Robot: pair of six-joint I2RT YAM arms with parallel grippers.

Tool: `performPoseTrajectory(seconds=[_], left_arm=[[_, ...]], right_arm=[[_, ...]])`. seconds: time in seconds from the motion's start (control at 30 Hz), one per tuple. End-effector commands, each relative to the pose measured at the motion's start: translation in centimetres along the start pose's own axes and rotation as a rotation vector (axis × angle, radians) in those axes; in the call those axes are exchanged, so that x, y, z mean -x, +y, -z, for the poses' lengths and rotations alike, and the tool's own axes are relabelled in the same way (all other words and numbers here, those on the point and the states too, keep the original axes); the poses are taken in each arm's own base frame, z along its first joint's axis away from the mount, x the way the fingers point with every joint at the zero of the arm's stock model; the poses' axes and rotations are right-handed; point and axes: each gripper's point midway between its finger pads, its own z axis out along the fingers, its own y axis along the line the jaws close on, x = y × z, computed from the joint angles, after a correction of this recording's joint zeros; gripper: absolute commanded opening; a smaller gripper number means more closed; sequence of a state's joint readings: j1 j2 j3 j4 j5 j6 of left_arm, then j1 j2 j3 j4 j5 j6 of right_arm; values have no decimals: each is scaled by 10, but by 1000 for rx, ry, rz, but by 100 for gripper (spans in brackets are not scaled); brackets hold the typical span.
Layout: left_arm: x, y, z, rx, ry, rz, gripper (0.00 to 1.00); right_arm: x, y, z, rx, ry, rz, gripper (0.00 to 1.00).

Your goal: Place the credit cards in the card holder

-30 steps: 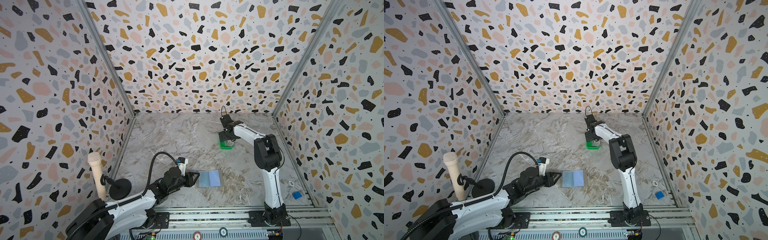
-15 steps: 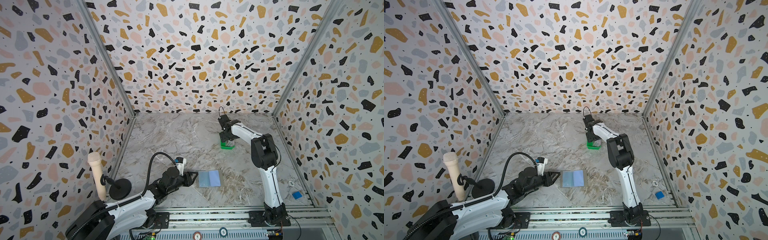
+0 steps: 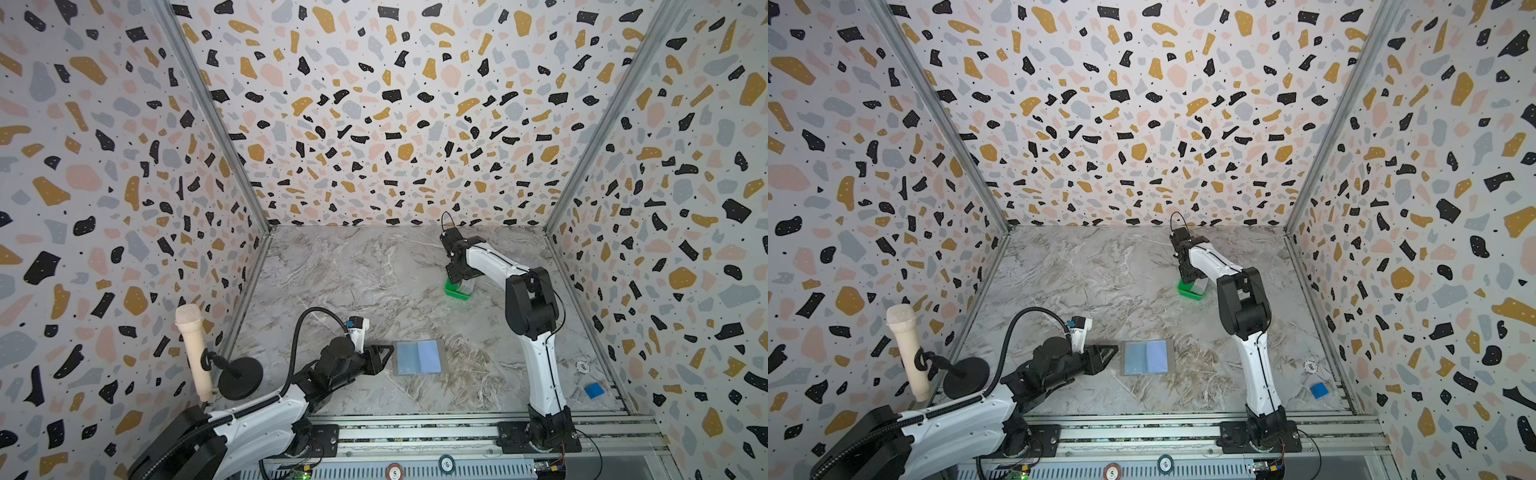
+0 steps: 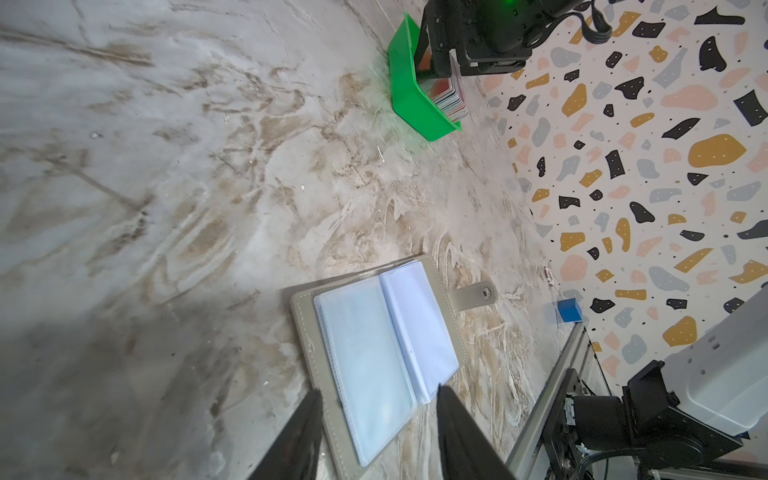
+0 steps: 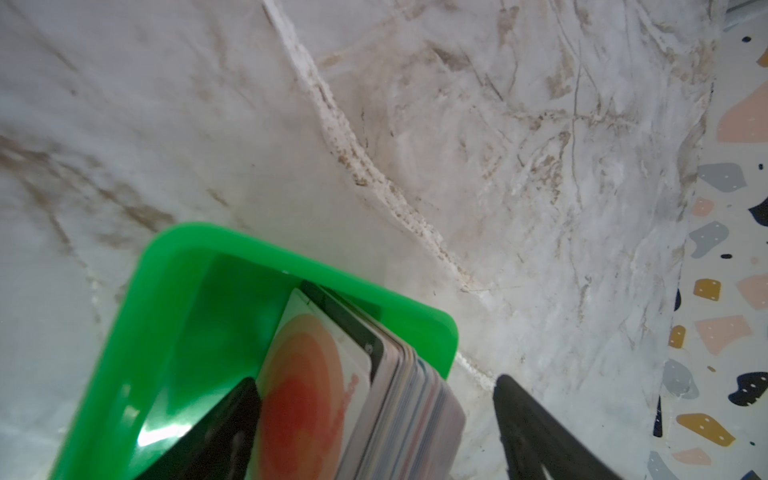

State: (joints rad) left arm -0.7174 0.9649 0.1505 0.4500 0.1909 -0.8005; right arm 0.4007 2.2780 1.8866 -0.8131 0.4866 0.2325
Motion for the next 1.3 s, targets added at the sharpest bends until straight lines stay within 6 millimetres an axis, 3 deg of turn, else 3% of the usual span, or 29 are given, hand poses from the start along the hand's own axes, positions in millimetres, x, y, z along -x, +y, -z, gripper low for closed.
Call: performPoseTrajectory(seconds=[0.0,0.23,0.43,0.57,0.67,0.83,1.07,1.2,1.27], left_arm=[[5,-5,2,-34,-27,-7,47],[4,-3,3,-34,-30,-1,47],[5,-4,3,-38,-31,2,47],[3,-2,2,-31,-25,3,47],[3,-1,2,-28,-24,5,47],[3,-1,3,-24,-23,8,47],[3,0,2,-19,-20,12,47],[3,0,1,-17,-13,15,47],[3,0,1,-16,-15,18,47]], right_arm=[[12,-28,36,-27,-42,-30,87],[6,-40,37,-32,-25,-42,83],[-17,-16,21,114,26,-99,89],[-30,-1,11,195,55,-142,88],[-35,10,6,240,64,-140,81],[-29,21,9,298,13,-64,58],[-26,82,36,364,-93,303,47],[-30,96,35,356,-99,363,50],[-28,96,32,331,-101,356,62]])
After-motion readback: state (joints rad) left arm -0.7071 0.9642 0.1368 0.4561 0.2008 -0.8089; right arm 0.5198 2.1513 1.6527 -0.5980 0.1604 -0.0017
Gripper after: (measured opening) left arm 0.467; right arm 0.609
